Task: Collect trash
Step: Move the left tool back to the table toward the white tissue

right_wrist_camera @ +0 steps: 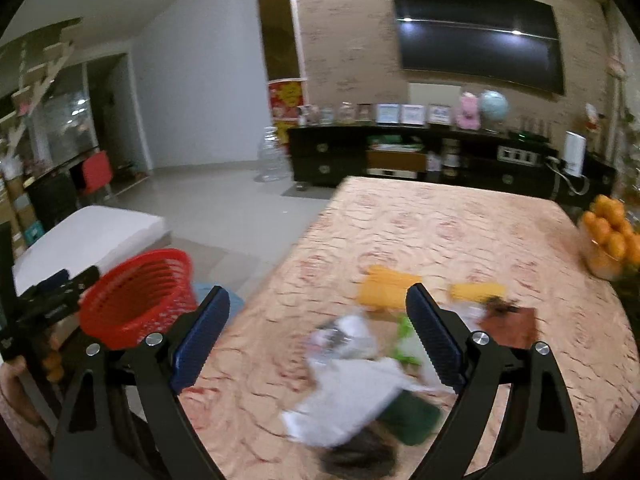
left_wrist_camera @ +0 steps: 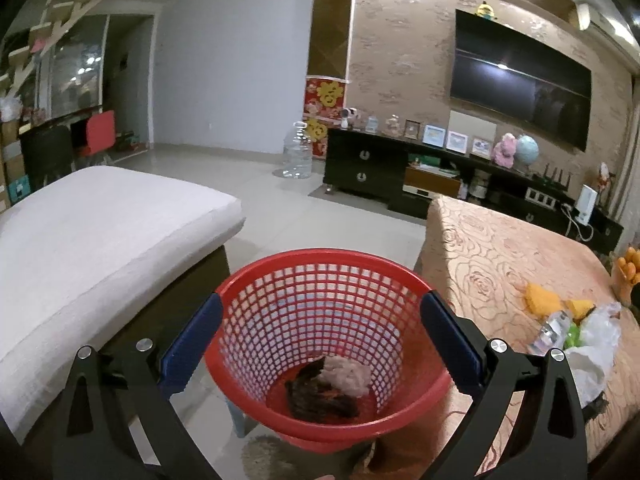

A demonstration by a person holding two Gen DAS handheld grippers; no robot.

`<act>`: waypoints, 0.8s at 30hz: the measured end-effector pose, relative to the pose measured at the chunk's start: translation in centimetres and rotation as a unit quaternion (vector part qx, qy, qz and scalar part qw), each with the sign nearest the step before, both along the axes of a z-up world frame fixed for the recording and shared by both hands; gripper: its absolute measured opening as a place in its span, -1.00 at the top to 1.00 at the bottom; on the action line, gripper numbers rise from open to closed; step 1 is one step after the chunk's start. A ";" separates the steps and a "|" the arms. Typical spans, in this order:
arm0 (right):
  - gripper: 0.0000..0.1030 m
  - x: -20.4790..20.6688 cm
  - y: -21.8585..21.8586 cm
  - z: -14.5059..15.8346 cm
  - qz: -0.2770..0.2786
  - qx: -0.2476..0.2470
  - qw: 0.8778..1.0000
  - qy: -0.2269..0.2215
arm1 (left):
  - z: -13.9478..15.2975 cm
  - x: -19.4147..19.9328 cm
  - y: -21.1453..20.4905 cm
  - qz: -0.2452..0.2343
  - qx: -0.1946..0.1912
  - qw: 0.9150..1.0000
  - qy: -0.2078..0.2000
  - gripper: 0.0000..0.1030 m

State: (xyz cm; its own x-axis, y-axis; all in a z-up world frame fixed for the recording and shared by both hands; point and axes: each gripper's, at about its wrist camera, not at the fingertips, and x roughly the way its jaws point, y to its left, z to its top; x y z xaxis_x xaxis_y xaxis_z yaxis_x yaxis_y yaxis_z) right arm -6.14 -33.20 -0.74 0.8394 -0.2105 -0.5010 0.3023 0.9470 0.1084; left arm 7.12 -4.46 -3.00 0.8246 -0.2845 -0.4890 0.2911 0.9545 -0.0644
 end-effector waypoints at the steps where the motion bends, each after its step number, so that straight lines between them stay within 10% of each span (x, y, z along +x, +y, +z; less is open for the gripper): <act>1: -0.71 -0.4 -0.7 -0.3 -0.007 0.001 1.000 0.002 | 0.0 -0.2 -0.2 -0.005 0.000 1.000 0.000 -0.85; 15: -0.74 -4.6 -7.3 -4.7 -0.098 0.025 0.994 0.029 | -1.2 -2.9 -6.4 -0.099 0.019 0.995 0.015 -0.85; 24: -0.74 -5.4 -8.5 -5.1 -0.111 0.048 0.992 0.023 | -2.1 -6.1 -12.2 -0.220 -0.001 0.973 0.066 -0.85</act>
